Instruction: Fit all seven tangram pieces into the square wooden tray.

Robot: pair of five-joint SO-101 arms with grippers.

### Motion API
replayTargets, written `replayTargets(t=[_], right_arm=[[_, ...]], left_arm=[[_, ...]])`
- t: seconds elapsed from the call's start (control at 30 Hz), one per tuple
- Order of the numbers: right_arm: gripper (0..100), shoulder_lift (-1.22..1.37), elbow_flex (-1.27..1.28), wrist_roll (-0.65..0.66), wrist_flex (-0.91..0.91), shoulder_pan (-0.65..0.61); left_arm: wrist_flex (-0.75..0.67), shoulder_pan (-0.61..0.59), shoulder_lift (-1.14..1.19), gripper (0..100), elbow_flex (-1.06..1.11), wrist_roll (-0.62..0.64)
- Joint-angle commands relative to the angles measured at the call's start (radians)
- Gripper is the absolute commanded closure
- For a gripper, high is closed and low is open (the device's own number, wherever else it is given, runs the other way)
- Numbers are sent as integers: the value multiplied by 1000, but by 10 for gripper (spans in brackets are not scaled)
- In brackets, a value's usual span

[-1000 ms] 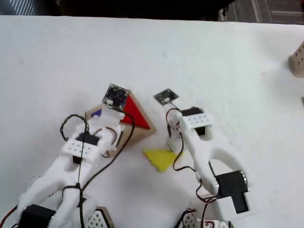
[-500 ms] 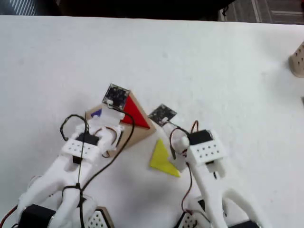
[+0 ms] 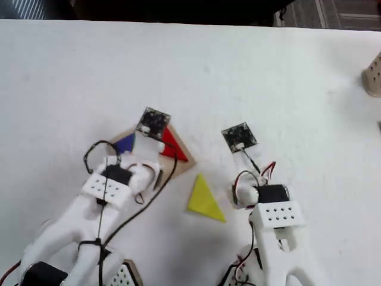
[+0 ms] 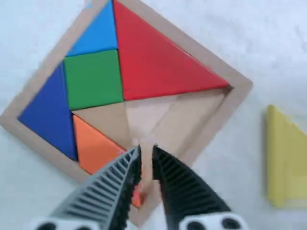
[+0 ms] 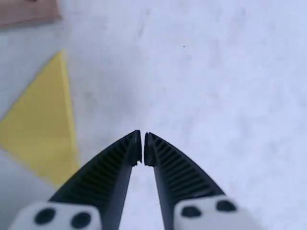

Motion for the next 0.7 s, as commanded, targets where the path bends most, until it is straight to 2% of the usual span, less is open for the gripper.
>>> replayTargets(t=[0.0,0.07,0.13,0.23,0.33,0.43,0.5,0.67], right_arm=[[978,-24,-8,-14,-27,33],[978,-24,-8,-15,-39,44],[978,-18,-8,-17,-50,45],[978,41,-15,-17,-81,45],[979,130,-61,-17,-90,47],[979,240,-120,-17,-91,45],[979,309,-160,-18,-91,45],[979,415,-222,-18,-87,53]], left_arm=[[247,163,-41,731,-123,209],[305,196,-39,622,-143,298],[325,209,-25,574,-160,370],[336,219,36,648,-206,436],[373,232,148,722,-296,442],[442,257,277,694,-408,480],[489,255,344,620,-474,569],[511,323,407,325,-511,749]])
